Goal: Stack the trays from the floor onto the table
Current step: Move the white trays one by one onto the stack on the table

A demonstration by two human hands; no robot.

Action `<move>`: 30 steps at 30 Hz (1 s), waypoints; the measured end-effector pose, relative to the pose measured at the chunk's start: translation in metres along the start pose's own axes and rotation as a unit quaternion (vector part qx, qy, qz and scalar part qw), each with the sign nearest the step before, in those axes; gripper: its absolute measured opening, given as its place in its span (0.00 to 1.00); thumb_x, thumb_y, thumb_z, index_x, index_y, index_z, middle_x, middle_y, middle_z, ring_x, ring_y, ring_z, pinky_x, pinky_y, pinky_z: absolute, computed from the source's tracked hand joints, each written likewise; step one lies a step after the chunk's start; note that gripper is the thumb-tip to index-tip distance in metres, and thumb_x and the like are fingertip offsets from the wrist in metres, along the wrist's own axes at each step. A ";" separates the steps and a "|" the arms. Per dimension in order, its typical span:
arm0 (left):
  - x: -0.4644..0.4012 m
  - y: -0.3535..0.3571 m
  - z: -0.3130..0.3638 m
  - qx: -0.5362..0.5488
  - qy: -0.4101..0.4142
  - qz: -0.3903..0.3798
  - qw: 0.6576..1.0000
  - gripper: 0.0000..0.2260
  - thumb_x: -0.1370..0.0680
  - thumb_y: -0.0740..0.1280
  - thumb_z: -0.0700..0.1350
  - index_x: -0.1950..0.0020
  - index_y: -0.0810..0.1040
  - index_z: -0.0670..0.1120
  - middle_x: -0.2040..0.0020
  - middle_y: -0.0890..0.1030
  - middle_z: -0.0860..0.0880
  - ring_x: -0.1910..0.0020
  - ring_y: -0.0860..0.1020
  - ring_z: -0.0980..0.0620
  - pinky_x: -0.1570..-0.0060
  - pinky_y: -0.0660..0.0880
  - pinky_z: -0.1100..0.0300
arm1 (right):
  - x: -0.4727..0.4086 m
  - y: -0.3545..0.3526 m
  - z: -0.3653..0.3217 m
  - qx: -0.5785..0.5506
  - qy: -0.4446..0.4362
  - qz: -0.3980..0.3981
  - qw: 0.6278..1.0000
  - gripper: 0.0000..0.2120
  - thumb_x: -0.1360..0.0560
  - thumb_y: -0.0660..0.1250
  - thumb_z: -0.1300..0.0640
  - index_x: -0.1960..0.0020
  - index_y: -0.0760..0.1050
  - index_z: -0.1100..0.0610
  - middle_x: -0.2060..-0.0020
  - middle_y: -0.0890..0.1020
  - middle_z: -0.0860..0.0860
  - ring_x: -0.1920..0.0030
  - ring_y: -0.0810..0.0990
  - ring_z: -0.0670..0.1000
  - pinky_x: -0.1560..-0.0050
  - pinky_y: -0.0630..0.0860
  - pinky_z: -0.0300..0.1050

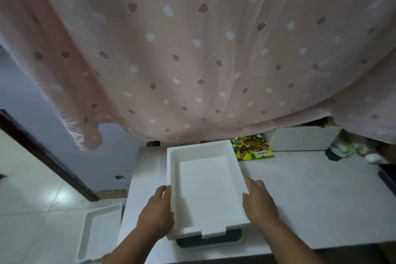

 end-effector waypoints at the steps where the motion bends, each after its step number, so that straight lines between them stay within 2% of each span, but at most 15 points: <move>1: -0.001 -0.001 0.001 -0.001 -0.003 0.005 1.000 0.29 0.25 0.62 0.44 0.23 0.61 0.48 0.22 0.56 0.53 0.35 0.73 0.48 0.48 0.77 0.56 | -0.001 0.001 0.000 0.000 -0.006 -0.003 1.000 0.20 0.19 0.58 0.54 0.27 0.67 0.47 0.39 0.72 0.49 0.47 0.79 0.52 0.54 0.76 0.44; 3: -0.004 -0.003 0.005 -0.001 -0.015 0.009 1.000 0.28 0.27 0.61 0.43 0.26 0.65 0.49 0.23 0.57 0.56 0.38 0.75 0.49 0.53 0.77 0.58 | -0.003 0.002 0.003 0.013 -0.016 -0.013 1.000 0.23 0.18 0.57 0.54 0.24 0.63 0.46 0.32 0.70 0.47 0.42 0.78 0.51 0.51 0.77 0.45; 5: -0.005 -0.005 0.002 -0.010 -0.021 0.010 1.000 0.27 0.29 0.61 0.44 0.28 0.68 0.50 0.25 0.60 0.58 0.40 0.76 0.50 0.54 0.77 0.58 | -0.005 0.003 0.001 0.037 -0.020 -0.018 0.999 0.23 0.18 0.56 0.54 0.23 0.63 0.46 0.30 0.70 0.46 0.39 0.77 0.51 0.49 0.76 0.45; 9: -0.011 -0.004 0.000 -0.044 -0.010 0.013 0.999 0.27 0.29 0.62 0.47 0.29 0.70 0.50 0.26 0.62 0.58 0.42 0.77 0.50 0.52 0.78 0.56 | -0.010 0.007 0.001 0.030 -0.004 -0.025 0.999 0.23 0.19 0.56 0.56 0.24 0.64 0.47 0.31 0.72 0.46 0.37 0.77 0.51 0.48 0.76 0.44; 14: -0.012 0.003 0.002 -0.048 -0.008 0.018 0.999 0.27 0.29 0.62 0.46 0.28 0.68 0.49 0.24 0.60 0.57 0.42 0.76 0.50 0.55 0.76 0.58 | -0.010 0.010 0.004 0.018 0.002 -0.029 0.999 0.23 0.19 0.57 0.56 0.24 0.64 0.47 0.32 0.73 0.47 0.39 0.78 0.51 0.48 0.77 0.45; 20: -0.013 0.006 0.001 -0.050 0.001 0.012 0.999 0.28 0.28 0.62 0.48 0.27 0.67 0.50 0.24 0.59 0.57 0.41 0.76 0.50 0.49 0.79 0.55 | -0.013 0.007 0.002 0.009 0.007 -0.052 0.999 0.24 0.21 0.60 0.58 0.25 0.66 0.47 0.37 0.75 0.48 0.40 0.79 0.52 0.47 0.77 0.46; 24: -0.012 0.006 -0.001 -0.050 0.015 -0.005 0.999 0.29 0.25 0.62 0.51 0.24 0.62 0.51 0.22 0.57 0.57 0.36 0.73 0.48 0.43 0.77 0.53 | -0.015 0.006 -0.001 0.029 0.006 -0.072 0.997 0.25 0.22 0.62 0.57 0.26 0.66 0.48 0.38 0.75 0.50 0.42 0.79 0.52 0.47 0.79 0.47; 27: -0.010 0.003 -0.008 -0.029 0.020 0.007 0.999 0.28 0.21 0.61 0.55 0.22 0.60 0.52 0.20 0.54 0.55 0.31 0.71 0.48 0.37 0.74 0.51 | -0.013 -0.002 -0.014 0.108 -0.005 -0.068 0.992 0.24 0.22 0.64 0.51 0.27 0.66 0.49 0.34 0.70 0.52 0.39 0.75 0.54 0.43 0.77 0.49; 30: -0.007 -0.002 -0.019 0.013 0.014 0.036 0.999 0.27 0.19 0.58 0.56 0.21 0.60 0.49 0.20 0.56 0.53 0.29 0.70 0.50 0.33 0.71 0.54 | -0.006 -0.016 -0.044 0.137 -0.064 0.002 0.989 0.24 0.21 0.63 0.50 0.26 0.65 0.49 0.26 0.64 0.52 0.31 0.68 0.54 0.36 0.71 0.50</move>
Point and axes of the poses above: each hand's wrist, its own x-axis away from the middle knuckle, its own y-axis out of the palm, z = x × y, the point moved 9 cm from there along -x, towards the middle knuckle
